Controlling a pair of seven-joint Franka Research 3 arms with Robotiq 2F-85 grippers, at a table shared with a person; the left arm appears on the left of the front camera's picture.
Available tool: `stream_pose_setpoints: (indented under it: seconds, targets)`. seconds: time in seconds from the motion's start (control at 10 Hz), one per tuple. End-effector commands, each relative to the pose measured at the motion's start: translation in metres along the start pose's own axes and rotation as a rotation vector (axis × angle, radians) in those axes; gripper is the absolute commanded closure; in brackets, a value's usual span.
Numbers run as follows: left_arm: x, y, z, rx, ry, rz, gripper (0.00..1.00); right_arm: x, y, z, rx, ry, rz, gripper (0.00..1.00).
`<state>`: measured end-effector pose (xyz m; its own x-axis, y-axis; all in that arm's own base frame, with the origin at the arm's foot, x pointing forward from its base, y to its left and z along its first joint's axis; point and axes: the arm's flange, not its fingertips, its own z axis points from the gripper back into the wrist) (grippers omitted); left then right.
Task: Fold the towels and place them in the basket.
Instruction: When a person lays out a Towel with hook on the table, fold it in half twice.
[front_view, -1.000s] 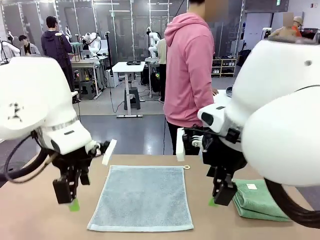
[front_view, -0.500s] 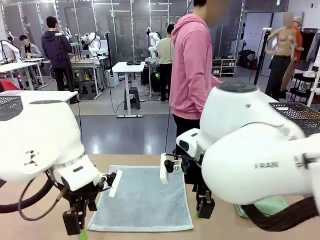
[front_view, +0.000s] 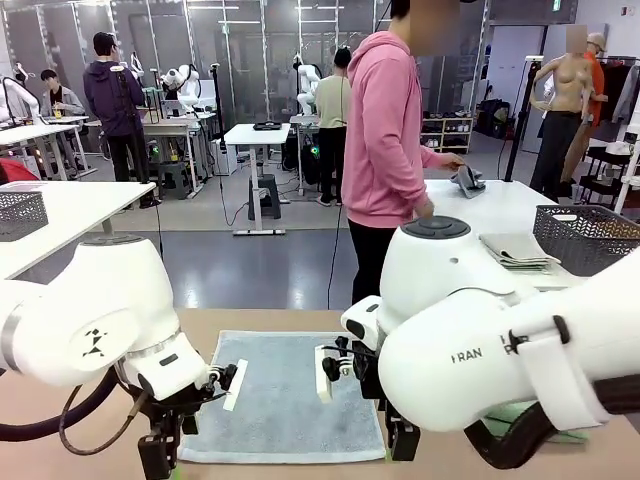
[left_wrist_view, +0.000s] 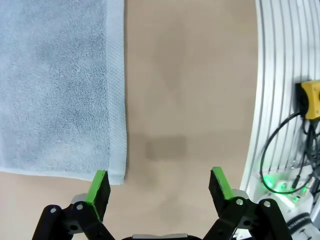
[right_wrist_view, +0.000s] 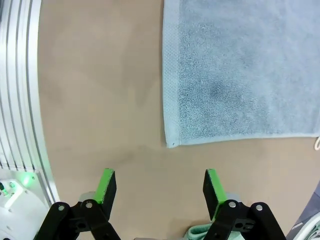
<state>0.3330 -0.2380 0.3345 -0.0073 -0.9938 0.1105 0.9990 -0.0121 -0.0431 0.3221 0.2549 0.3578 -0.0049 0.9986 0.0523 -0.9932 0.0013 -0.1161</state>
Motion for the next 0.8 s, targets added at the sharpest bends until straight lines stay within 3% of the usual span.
stream_pose_setpoints:
  seconds: [0.0, 0.4, 0.7]
  targets:
    - [0.0, 0.002, -0.006, 0.031, -0.011, -0.024, 0.0, -0.006, -0.01, -0.023, -0.007, -0.017, 0.041, 0.12]
    - [-0.002, 0.013, -0.026, 0.034, 0.02, 0.014, 0.0, 0.007, -0.02, -0.06, 0.042, 0.014, 0.019, 0.12]
    - [-0.005, 0.022, -0.034, 0.038, 0.062, 0.038, 0.0, 0.008, -0.023, -0.067, 0.055, 0.018, 0.004, 0.12]
